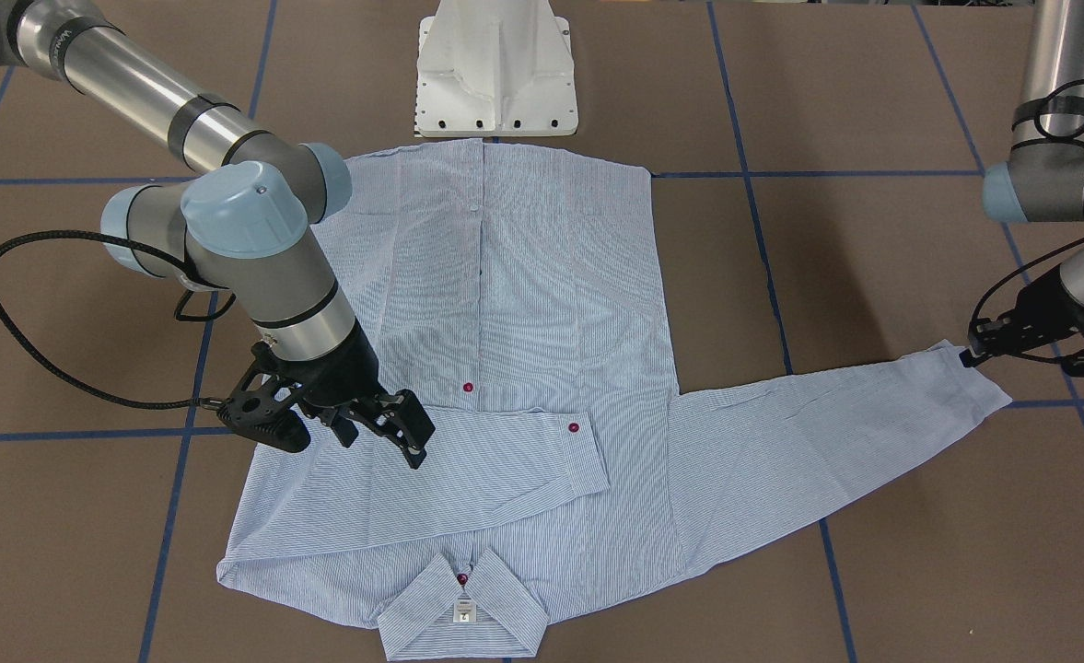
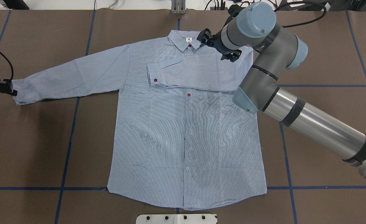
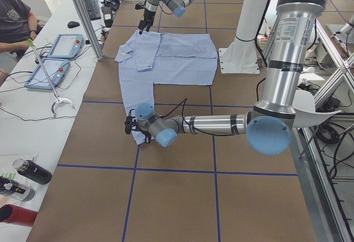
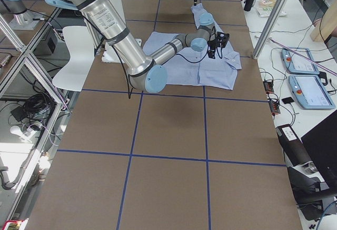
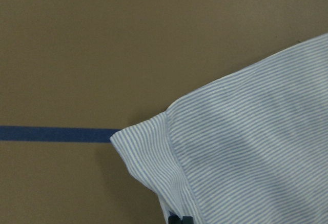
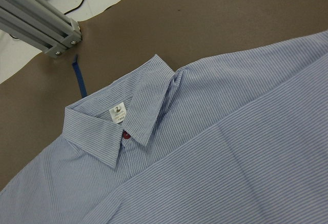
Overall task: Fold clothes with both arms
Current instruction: 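Release the sleeve with the right gripper while the left gripper grasps the other cuff, then carry the grasped sleeve with the left gripper across the shirt toward the collar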
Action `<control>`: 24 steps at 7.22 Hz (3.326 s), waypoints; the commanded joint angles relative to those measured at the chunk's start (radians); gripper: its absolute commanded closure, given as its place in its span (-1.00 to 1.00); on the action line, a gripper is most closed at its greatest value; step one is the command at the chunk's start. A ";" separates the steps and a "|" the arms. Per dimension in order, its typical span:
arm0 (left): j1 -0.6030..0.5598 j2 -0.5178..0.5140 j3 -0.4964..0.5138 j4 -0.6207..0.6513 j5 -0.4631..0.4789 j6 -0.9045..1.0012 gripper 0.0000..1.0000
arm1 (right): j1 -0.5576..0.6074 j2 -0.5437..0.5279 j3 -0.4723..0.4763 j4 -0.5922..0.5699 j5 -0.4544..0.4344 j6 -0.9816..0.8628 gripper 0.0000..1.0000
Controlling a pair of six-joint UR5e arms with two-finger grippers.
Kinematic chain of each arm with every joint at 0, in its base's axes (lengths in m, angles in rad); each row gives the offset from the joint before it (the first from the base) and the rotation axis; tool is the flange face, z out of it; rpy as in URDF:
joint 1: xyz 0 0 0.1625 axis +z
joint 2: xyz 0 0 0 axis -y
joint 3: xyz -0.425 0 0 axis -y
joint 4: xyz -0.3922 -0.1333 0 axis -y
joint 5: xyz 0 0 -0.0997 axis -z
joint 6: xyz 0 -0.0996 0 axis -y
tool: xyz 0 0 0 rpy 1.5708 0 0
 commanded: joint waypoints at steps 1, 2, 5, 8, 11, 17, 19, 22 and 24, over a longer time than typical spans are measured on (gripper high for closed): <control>0.003 -0.029 -0.189 0.010 0.002 -0.112 1.00 | 0.091 -0.093 0.087 0.004 0.136 -0.050 -0.99; 0.023 -0.125 -0.210 0.010 0.004 -0.130 1.00 | 0.150 -0.148 0.105 0.007 0.202 -0.134 -0.99; 0.211 -0.378 -0.207 0.020 0.133 -0.353 1.00 | 0.295 -0.317 0.105 0.012 0.301 -0.401 -0.99; 0.400 -0.599 -0.117 0.019 0.356 -0.529 1.00 | 0.411 -0.414 0.092 0.009 0.397 -0.608 -0.99; 0.500 -0.781 0.032 0.016 0.513 -0.597 1.00 | 0.409 -0.410 0.078 0.010 0.393 -0.610 -0.99; 0.568 -0.844 0.112 0.011 0.643 -0.597 1.00 | 0.412 -0.401 0.073 0.009 0.391 -0.607 -0.99; 0.594 -0.865 0.138 0.010 0.680 -0.597 1.00 | 0.412 -0.401 0.072 0.010 0.391 -0.607 -0.99; 0.612 -0.916 0.197 0.010 0.705 -0.598 1.00 | 0.412 -0.401 0.072 0.010 0.390 -0.607 -0.99; 0.631 -0.966 0.241 0.011 0.747 -0.659 -0.49 | 0.412 -0.402 0.070 0.010 0.388 -0.605 -0.99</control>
